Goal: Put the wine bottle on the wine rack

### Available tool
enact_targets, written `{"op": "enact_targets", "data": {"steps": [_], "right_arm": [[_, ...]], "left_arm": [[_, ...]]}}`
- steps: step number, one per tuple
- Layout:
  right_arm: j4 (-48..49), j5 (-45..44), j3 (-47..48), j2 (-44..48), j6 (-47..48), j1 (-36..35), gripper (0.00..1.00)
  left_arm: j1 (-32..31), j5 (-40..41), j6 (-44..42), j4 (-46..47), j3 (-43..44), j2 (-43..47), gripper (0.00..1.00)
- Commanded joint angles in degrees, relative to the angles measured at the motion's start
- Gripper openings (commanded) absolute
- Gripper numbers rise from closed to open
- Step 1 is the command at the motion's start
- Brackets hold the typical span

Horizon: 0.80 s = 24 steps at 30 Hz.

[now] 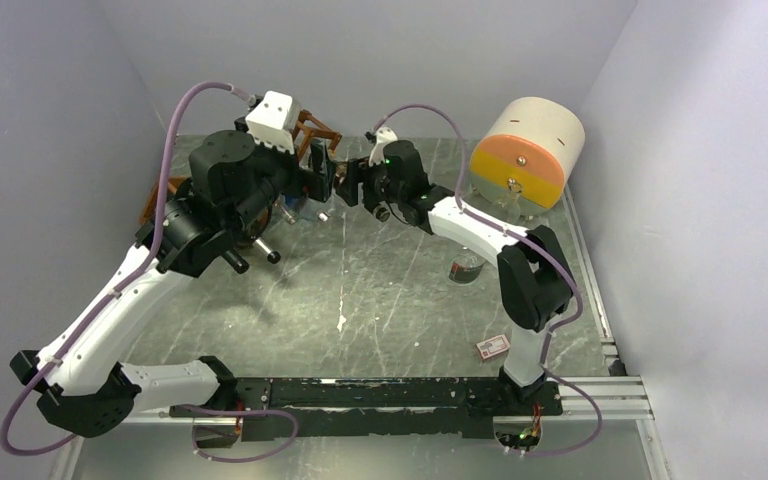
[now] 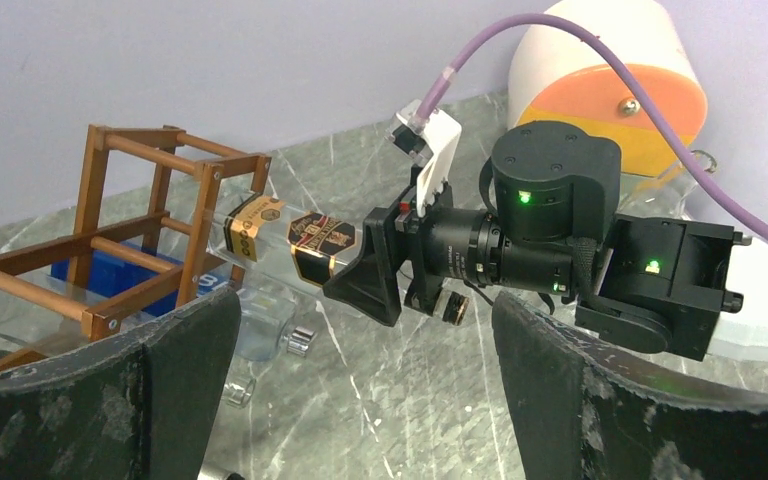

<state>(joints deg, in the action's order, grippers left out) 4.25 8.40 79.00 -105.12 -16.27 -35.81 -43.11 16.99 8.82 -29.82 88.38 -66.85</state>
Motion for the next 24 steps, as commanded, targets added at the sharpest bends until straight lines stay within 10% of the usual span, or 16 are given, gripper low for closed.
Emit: {"op": "enact_targets", "data": {"steps": [1, 24], "right_arm": [[13.9, 4.4, 5.0, -1.1, 0.0, -0.1, 0.0], [18.9, 16.2, 22.1, -19.9, -5.6, 2.6, 0.0]], "left_arm": [[0.3, 1.2, 0.9, -2.0, 1.9, -1.1, 0.99], [0.3, 1.9, 1.9, -3.8, -0.8, -1.9, 0.99]]}}
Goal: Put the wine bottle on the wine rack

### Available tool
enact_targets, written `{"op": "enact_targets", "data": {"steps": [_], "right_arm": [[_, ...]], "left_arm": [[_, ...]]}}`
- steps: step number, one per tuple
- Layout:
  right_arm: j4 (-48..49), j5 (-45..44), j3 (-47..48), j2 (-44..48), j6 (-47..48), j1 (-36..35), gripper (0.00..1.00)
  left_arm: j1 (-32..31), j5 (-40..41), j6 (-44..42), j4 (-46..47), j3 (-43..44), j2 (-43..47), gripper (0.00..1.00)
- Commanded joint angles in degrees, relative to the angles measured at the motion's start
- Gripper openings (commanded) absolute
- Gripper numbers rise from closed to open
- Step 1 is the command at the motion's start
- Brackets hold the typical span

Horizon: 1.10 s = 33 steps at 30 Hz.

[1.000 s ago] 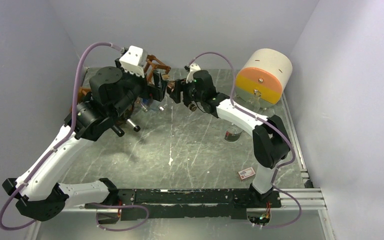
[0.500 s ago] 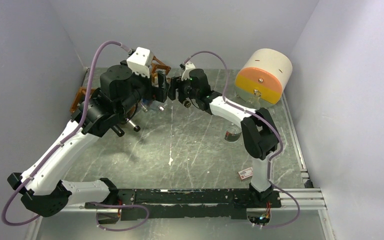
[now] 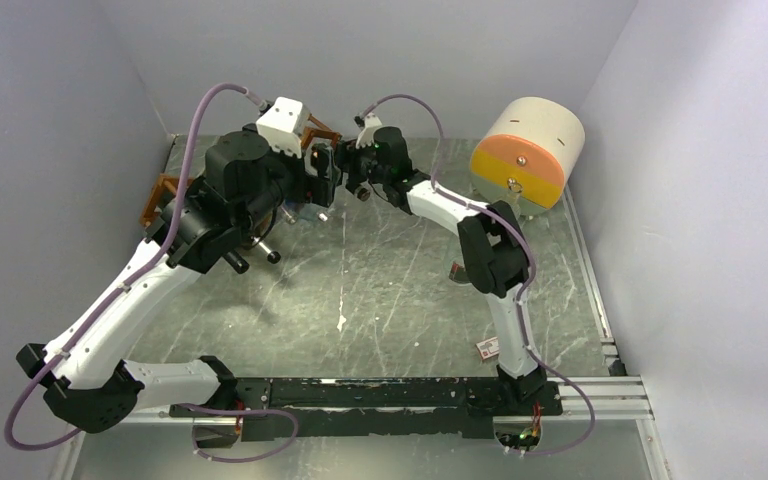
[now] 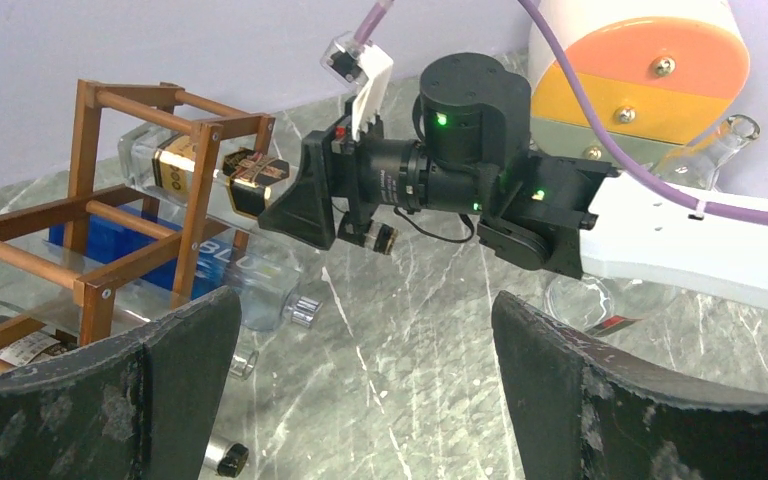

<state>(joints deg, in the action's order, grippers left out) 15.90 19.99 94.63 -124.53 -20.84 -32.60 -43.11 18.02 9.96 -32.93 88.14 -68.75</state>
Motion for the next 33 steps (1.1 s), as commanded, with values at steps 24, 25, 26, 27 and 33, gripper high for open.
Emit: {"op": "enact_targets", "data": {"steps": [24, 25, 26, 27, 33], "right_arm": [[2.7, -2.9, 25.8, -14.5, -2.5, -1.5, 0.46], [2.4, -3.1, 26.4, -14.9, -2.7, -1.4, 0.47], [2.2, -3.4, 26.8, -15.3, -3.0, -1.5, 0.48], [2.0, -3.8, 27.0, -15.6, -3.2, -1.5, 0.5], [3.9, -7.0, 22.2, -13.0, -3.2, -1.5, 0.8]], "left_arm": [[0.4, 1.9, 1.1, -1.1, -3.1, 1.2, 1.0], [0.4, 1.9, 1.0, -1.1, -2.9, 1.2, 1.0], [0.4, 1.9, 1.0, -1.2, -2.8, 1.2, 1.0], [0.4, 2.0, 0.9, -1.3, -2.7, 1.2, 1.0], [0.4, 1.7, 0.6, -0.8, -3.0, 1.5, 1.0]]}}
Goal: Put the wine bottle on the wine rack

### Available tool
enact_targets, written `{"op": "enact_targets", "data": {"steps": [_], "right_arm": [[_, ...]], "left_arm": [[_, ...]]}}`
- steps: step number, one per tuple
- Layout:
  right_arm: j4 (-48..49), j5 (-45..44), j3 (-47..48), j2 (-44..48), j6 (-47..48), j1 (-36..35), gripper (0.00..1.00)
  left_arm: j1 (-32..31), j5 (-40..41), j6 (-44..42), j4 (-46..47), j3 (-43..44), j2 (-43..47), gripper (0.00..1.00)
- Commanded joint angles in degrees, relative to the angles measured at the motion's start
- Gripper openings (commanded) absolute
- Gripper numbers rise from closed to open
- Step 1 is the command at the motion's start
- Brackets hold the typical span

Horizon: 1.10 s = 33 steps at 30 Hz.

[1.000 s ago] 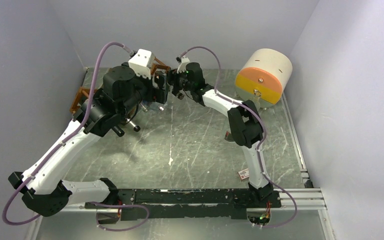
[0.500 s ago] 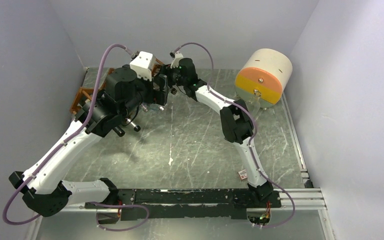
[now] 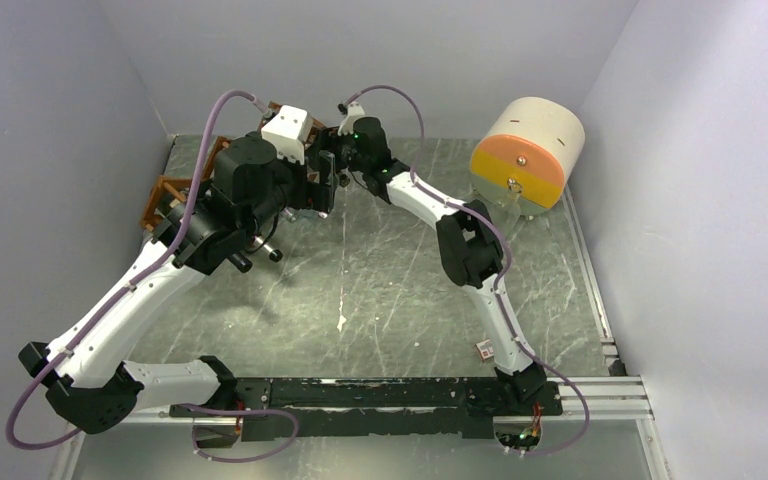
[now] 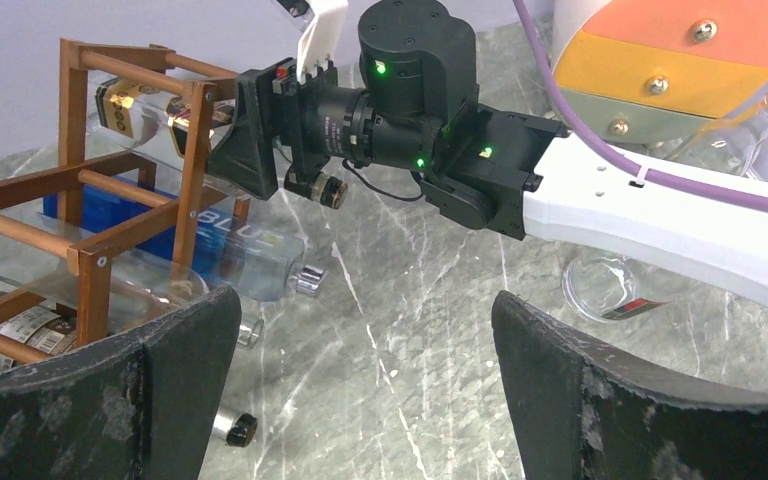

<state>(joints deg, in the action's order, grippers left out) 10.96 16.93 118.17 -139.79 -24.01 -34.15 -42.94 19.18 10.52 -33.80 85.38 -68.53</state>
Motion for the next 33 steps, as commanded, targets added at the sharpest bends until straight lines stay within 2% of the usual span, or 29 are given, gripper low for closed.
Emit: {"op": "enact_targets", "data": {"steps": [1, 7, 14, 19, 27, 33], "right_arm": [[9.8, -4.0, -2.6, 3.0, 0.0, 0.0, 0.82], [10.8, -3.6, -6.3, 6.4, 1.4, 0.2, 0.93], [10.6, -2.7, -9.1, 10.3, 2.1, 0.8, 0.96], [9.4, -2.6, -14.5, 15.5, 2.0, 1.7, 0.94], [-1.4, -6.4, -26.4, 27.2, 6.1, 1.7, 0.9], [-8.4, -8.8, -34.5, 38.5, 9.5, 1.8, 0.89]], "left_arm": [[0.2, 0.4, 0.1, 0.0, -0.2, 1.3, 1.0], [0.2, 0.6, 0.0, -0.2, -0.4, 1.4, 1.0], [0.2, 0.9, 0.1, -0.5, -0.4, 1.9, 1.0], [0.2, 0.9, 0.3, 0.0, -1.0, 2.8, 1.0], [0.3, 4.9, 1.4, 0.0, -2.5, 3.3, 0.99], [1.6, 4.6, 2.5, 0.0, -4.5, 2.9, 0.99]]}}
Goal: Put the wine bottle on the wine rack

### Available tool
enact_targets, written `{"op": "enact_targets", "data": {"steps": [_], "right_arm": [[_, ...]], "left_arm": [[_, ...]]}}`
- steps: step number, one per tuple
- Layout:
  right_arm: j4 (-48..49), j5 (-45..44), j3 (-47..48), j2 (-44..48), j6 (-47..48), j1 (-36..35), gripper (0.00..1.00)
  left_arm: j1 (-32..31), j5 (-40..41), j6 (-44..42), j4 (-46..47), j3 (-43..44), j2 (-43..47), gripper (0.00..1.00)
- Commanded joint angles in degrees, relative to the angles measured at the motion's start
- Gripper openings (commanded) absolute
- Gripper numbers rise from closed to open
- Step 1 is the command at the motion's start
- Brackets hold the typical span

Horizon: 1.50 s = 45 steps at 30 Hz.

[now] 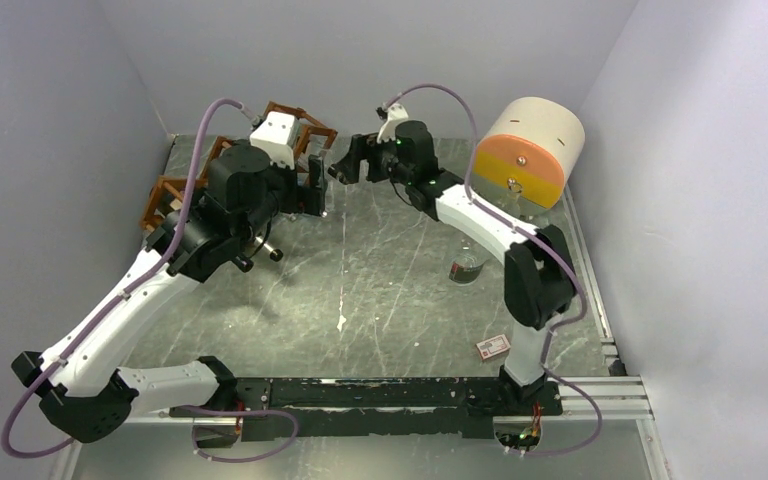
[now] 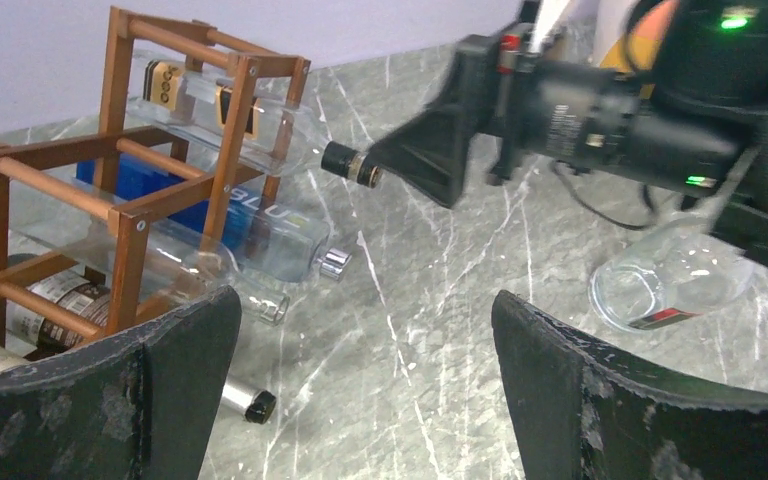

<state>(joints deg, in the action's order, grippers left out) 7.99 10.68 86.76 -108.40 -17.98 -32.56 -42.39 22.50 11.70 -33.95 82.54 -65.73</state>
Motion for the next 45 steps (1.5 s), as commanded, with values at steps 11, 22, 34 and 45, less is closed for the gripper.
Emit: {"op": "enact_targets", "data": {"steps": [11, 22, 34, 45], "right_arm": [[-23.0, -17.5, -15.8, 33.4, 4.5, 0.5, 0.88], [-42.5, -49.3, -18.5, 49.3, -3.7, 0.5, 0.88], [-46.0, -46.3, -25.1, 52.0, -10.4, 0.5, 0.87], [-50.3, -46.9, -23.0, 42.2, -12.6, 0.6, 0.63]], "left_arm": [[1.1, -8.8, -2.2, 12.1, -14.8, 8.6, 0.96], [1.0, -12.6, -2.5, 16.3, -19.7, 12.1, 1.0], [1.0, -13.7, -2.9, 23.6, -27.1, 15.2, 1.0], [1.0, -13.5, -4.2, 27.0, -30.6, 16.9, 0.99]]}}
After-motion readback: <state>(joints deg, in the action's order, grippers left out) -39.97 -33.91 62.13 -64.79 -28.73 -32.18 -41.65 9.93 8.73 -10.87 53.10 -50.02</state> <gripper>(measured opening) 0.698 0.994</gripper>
